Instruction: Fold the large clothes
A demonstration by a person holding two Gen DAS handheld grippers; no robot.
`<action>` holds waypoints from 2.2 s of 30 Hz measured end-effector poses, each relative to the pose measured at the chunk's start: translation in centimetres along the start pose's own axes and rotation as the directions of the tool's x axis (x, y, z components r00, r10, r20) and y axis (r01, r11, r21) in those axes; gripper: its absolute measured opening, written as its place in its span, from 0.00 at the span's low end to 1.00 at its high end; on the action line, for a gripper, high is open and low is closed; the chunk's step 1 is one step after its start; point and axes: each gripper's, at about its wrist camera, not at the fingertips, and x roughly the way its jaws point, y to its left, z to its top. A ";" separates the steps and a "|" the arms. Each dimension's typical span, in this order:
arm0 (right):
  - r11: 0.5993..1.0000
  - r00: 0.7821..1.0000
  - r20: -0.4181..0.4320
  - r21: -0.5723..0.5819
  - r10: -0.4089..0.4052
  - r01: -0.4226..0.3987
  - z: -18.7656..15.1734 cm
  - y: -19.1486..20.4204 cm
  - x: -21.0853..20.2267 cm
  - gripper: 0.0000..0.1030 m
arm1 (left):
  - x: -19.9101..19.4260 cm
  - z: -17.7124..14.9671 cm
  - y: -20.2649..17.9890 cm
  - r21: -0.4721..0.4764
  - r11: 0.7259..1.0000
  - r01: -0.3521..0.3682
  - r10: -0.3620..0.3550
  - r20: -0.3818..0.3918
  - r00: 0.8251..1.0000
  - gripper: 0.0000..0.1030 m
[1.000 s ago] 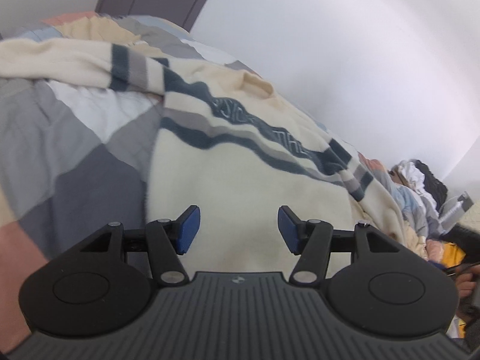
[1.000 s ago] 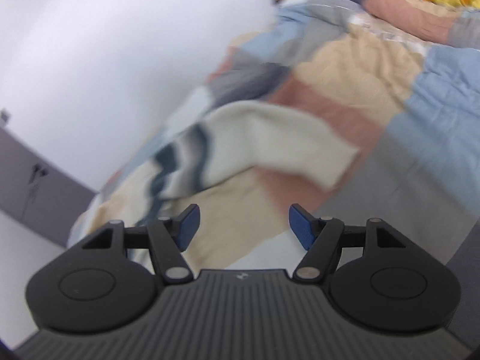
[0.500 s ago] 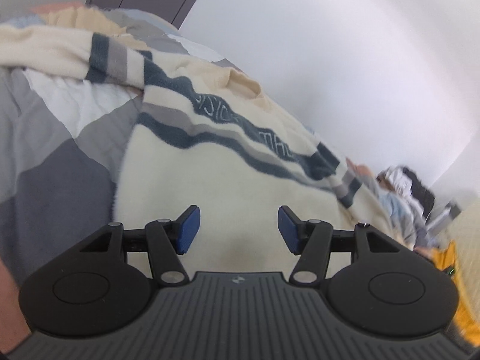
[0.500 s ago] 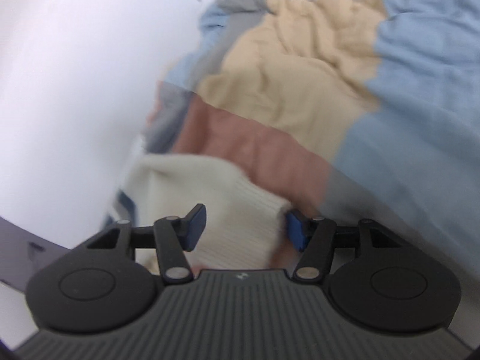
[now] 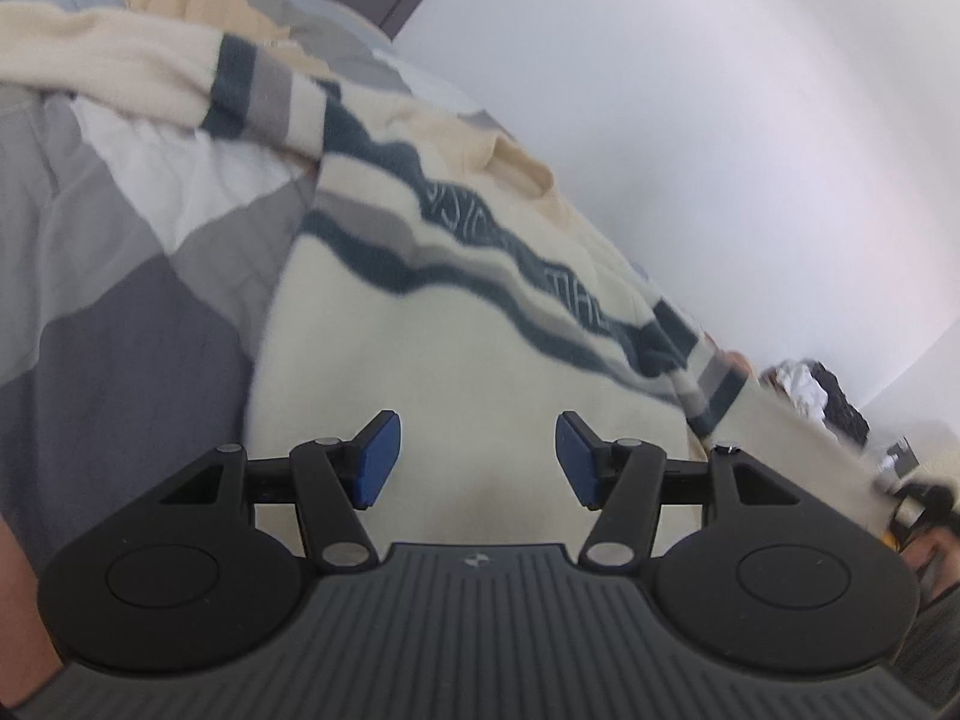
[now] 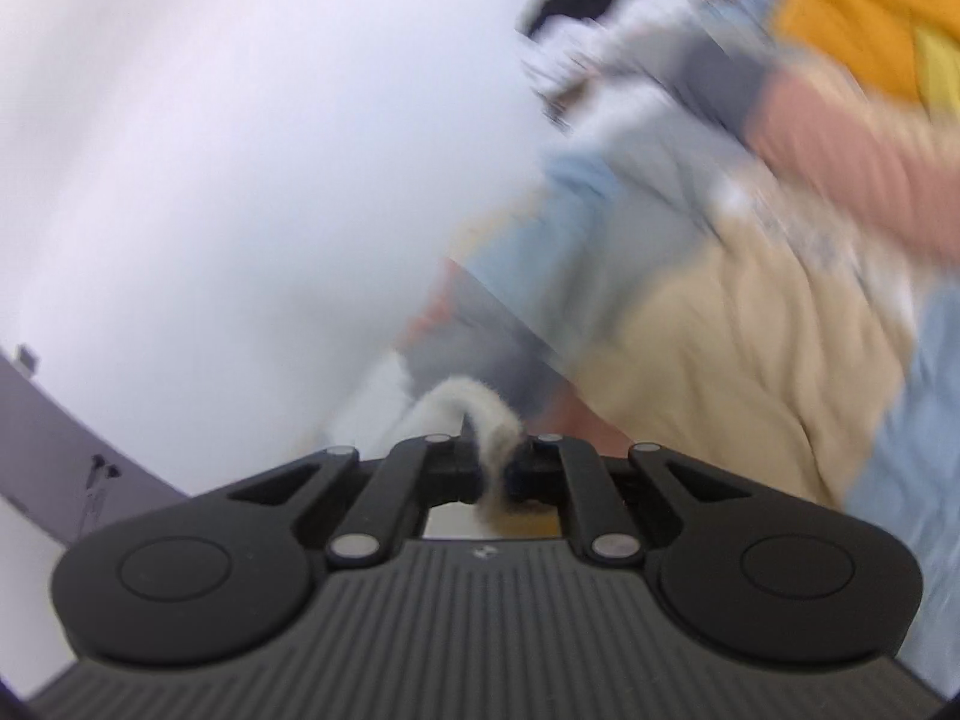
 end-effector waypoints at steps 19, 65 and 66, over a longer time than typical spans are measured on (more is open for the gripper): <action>0.723 0.898 -0.383 -0.556 0.215 -0.410 -20.3 34.7 -12.7 0.09 | -8.3 1.2 3.1 -0.043 0.997 0.057 -0.050 0.149 0.987 0.61; 0.716 0.814 -0.555 -0.496 0.174 -0.491 -37.5 23.5 2.7 0.65 | 1.2 2.0 0.6 0.222 0.969 -0.106 0.094 0.062 0.994 0.53; 0.686 0.810 -0.557 -0.518 0.183 -0.511 -37.9 23.6 2.7 0.65 | 1.5 1.9 0.7 0.213 0.970 -0.120 0.111 0.052 0.992 0.53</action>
